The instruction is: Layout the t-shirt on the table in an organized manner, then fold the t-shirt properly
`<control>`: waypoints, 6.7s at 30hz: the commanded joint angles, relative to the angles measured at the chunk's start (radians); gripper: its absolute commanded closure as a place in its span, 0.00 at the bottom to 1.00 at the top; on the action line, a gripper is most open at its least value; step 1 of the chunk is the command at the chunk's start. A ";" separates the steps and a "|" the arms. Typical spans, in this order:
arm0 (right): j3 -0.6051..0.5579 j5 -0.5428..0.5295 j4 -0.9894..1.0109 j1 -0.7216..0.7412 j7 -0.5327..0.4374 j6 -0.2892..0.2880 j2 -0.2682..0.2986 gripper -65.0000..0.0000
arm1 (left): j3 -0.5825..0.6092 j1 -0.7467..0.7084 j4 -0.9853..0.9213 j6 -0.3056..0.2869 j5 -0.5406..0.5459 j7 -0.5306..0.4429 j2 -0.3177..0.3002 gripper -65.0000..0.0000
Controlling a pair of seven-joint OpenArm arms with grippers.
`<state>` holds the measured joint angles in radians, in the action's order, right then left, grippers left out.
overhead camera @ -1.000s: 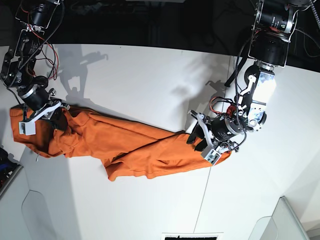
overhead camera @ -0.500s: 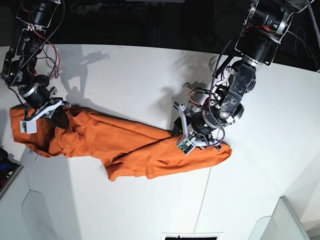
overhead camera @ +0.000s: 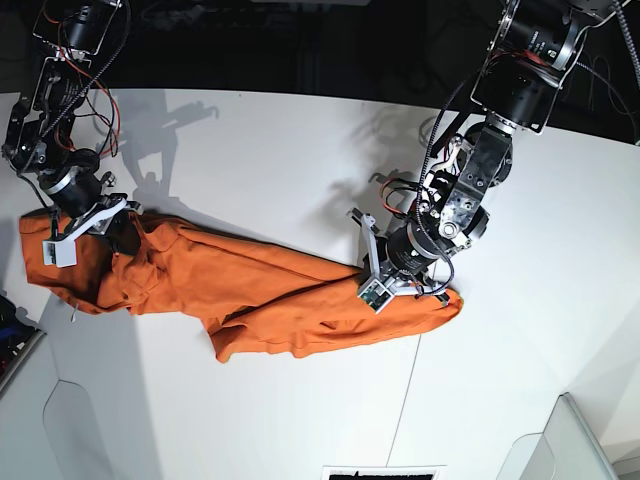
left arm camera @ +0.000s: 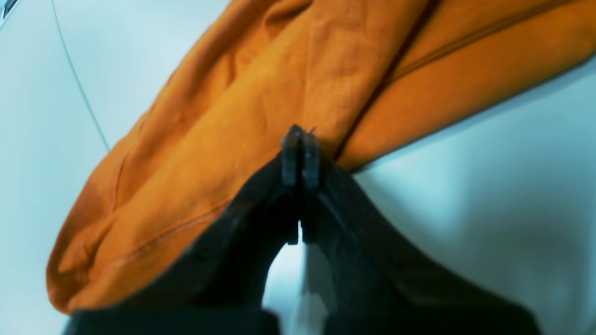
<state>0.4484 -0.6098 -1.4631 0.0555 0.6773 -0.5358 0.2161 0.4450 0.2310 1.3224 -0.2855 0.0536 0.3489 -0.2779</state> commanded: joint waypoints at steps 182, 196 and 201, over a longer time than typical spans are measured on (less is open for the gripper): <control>-0.150 0.452 0.293 0.567 -0.087 0.197 0.105 0.65 | 0.010 0.109 -0.097 -0.055 0.189 0.179 -0.151 1.00; -0.023 0.306 0.071 0.301 0.098 0.218 0.152 0.34 | -0.020 0.109 0.027 -0.198 0.495 0.304 -0.249 0.60; 0.119 0.253 -0.082 0.114 0.113 0.214 0.152 0.34 | -0.134 0.067 0.180 -0.264 0.626 0.359 -0.286 0.60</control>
<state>0.5655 -0.3450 -1.5299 0.1570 0.8047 -0.3164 0.3527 0.3153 0.2871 1.4918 -0.5449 0.6731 0.7128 -0.5522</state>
